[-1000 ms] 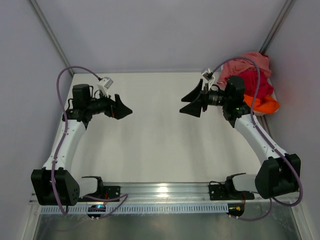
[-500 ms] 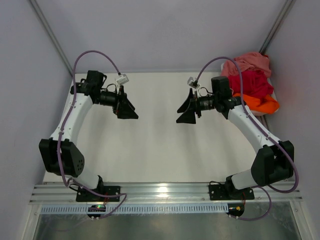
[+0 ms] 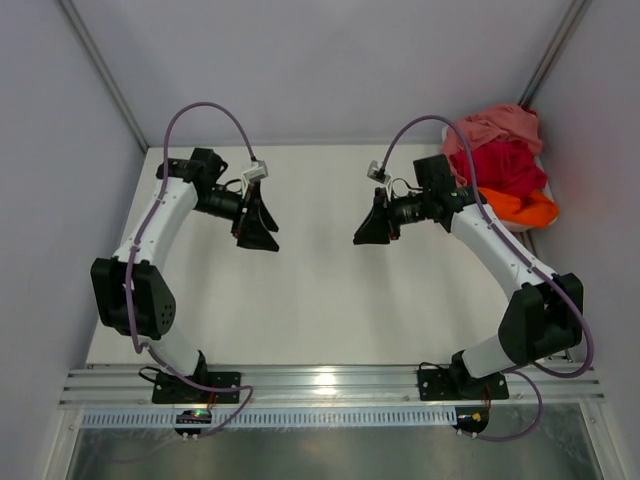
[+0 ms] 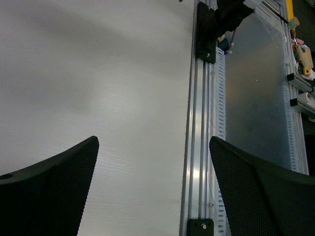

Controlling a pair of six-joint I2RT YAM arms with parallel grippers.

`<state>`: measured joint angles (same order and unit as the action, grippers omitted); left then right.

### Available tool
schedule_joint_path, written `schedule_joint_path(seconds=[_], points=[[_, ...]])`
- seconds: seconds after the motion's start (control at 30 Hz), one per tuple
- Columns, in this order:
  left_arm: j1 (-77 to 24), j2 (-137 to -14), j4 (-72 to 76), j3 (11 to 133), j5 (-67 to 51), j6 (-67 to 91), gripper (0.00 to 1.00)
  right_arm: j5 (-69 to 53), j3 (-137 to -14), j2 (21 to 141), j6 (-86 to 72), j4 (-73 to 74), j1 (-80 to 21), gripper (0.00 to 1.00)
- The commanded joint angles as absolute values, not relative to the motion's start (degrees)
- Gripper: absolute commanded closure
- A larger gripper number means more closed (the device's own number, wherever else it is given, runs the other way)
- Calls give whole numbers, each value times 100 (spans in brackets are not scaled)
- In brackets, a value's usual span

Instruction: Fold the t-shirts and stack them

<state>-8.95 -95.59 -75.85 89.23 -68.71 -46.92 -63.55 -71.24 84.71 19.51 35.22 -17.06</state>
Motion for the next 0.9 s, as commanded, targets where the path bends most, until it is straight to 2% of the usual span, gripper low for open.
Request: schedule_joint_path(seconds=[0.0, 0.03, 0.07, 0.2, 0.23, 0.27, 0.33, 0.37, 0.4, 0.53, 0.57, 0.6, 0.63, 0.67, 0.77, 0.8, 0.87], points=[[-923, -9369, -8798, 9114, -7058, -4834, 1, -6328, -7444, 8481, 2127, 3612, -1819, 40], [-932, -9360, -8780, 9079, -7058, -4825, 1, -6328, -7444, 8481, 2136, 3604, -1837, 29], [-932, -9343, -8763, 9070, -7075, -4816, 1, -6346, -7444, 8490, 2153, 3612, -1880, 29], [-967, -9343, -8701, 9026, -7128, -4808, 14, -6354, -7506, 8534, 2223, 3682, -1934, 34], [-975, -9351, -8692, 9018, -7137, -4808, 18, -6354, -7523, 8543, 2241, 3709, -1951, 37], [-993, -9360, -8692, 9000, -7154, -4808, 22, -6363, -7532, 8560, 2267, 3770, -1960, 54], [-1019, -9404, -8684, 8991, -7163, -4808, 60, -6354, -7559, 8569, 2364, 3823, -2004, 95], [-1028, -9413, -8692, 8991, -7163, -4799, 95, -6407, -7567, 8561, 2443, 3971, -2013, 97], [-1028, -9430, -8684, 8983, -7146, -4773, 100, -6520, -7576, 8561, 2696, 4086, -2039, 97], [-1063, -9448, -8684, 8991, -7137, -4764, 100, -6285, -7541, 8482, 2689, 4060, -2162, 97], [-1063, -9448, -8657, 9000, -7137, -4738, 67, -6258, -7541, 8473, 2681, 4052, -2171, 96], [-1072, -9440, -8631, 9009, -7137, -4703, 40, -6249, -7558, 8473, 2698, 4078, -2171, 55], [-1072, -9439, -8596, 9000, -7119, -4615, 25, -6249, -7576, 8464, 2698, 4104, -2171, 39], [-1072, -9422, -8535, 8991, -7110, -4579, 12, -6258, -7576, 8464, 2707, 4122, -2171, 33], [-1081, -9413, -8464, 8974, -7101, -4509, 12, -6258, -7567, 8429, 2716, 4131, -2171, 27], [-1081, -9413, -8464, 8974, -7110, -4509, 11, -6267, -7567, 8429, 2733, 4140, -2180, 12], [-1081, -9413, -8464, 8956, -7110, -4491, 10, -6284, -7541, 8429, 2742, 4148, -2180, 9]])
